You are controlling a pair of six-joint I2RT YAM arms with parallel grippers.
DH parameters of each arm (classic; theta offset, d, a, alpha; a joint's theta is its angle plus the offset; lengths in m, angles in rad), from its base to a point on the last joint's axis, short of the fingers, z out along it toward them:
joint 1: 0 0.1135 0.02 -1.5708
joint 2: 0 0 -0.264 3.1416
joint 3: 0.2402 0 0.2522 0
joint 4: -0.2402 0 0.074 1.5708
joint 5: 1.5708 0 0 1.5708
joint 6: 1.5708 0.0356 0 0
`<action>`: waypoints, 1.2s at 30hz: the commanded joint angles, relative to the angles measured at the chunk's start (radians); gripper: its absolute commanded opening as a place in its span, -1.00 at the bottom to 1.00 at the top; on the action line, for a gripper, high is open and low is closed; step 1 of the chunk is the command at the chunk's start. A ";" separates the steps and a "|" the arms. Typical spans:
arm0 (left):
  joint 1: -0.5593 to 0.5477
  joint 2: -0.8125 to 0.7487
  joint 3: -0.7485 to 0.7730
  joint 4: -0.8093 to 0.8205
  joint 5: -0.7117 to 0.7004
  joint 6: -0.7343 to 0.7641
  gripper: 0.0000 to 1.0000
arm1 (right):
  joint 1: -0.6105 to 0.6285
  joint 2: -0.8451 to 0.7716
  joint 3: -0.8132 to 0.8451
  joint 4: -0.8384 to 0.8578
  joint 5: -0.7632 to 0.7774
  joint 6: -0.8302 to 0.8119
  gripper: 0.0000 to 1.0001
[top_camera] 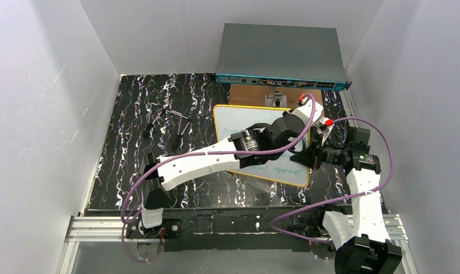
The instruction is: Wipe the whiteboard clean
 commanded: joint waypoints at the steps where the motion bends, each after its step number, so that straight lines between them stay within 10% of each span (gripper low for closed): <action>1: 0.070 -0.022 0.030 -0.052 -0.091 -0.010 -1.00 | 0.005 -0.021 0.019 0.057 -0.106 -0.033 -0.97; 36: 0.112 -0.019 0.099 -0.109 -0.065 -0.018 -1.00 | 0.006 -0.020 0.019 0.057 -0.106 -0.034 -0.97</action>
